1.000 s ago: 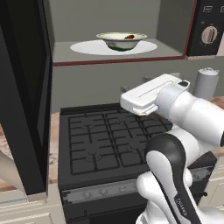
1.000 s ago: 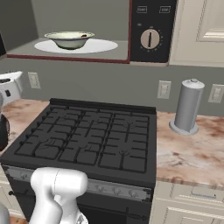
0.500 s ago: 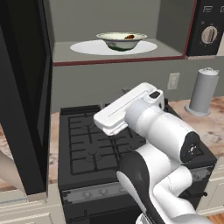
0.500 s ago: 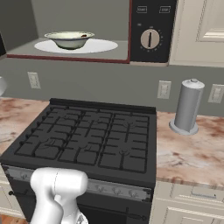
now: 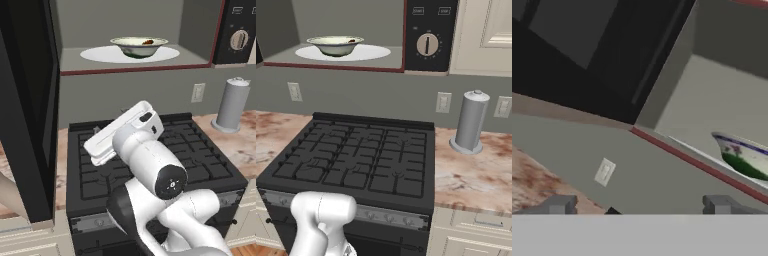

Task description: Remove the mango from the bowl and place it on the small plate. Then place the bowl with only the chicken drumstick in the microwave, close the door, and press the start button to microwave the chicken drumstick.

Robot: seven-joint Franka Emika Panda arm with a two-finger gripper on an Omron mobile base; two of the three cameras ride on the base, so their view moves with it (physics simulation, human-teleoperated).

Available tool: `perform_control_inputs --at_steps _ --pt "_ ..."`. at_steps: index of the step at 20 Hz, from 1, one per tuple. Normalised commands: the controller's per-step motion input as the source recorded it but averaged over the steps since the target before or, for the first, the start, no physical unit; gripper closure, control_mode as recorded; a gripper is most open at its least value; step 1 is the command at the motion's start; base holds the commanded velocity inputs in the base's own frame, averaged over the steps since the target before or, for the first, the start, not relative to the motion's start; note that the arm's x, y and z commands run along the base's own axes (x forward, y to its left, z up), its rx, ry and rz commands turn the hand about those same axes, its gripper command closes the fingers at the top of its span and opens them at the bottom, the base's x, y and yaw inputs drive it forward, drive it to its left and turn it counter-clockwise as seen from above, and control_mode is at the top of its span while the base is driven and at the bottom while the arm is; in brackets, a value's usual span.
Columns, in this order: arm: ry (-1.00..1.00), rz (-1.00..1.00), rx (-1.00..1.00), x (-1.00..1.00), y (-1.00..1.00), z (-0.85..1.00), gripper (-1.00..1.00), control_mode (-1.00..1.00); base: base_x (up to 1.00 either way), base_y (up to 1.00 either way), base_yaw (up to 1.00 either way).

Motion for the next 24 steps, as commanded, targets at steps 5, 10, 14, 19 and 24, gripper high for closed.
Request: perform_control_inputs --at_steps 5,10,14,19,24 --pt "-0.03 -0.28 -0.17 -0.01 0.71 -0.05 -1.0 -1.0 0.0 0.0 0.0" --pt "-0.09 -0.18 -0.13 0.04 0.42 -0.18 -1.0 -1.0 0.0 0.0 0.0" --pt "-0.2 -0.03 -0.04 0.17 0.1 -0.23 -1.0 -1.0 0.0 0.0 0.0" --pt "-0.23 0.0 0.0 0.24 0.01 -0.23 -1.0 -1.0 0.0 0.0 0.0" --pt "-0.19 -0.02 0.0 0.06 0.15 -0.06 -1.0 -1.0 0.0 0.0 0.0"
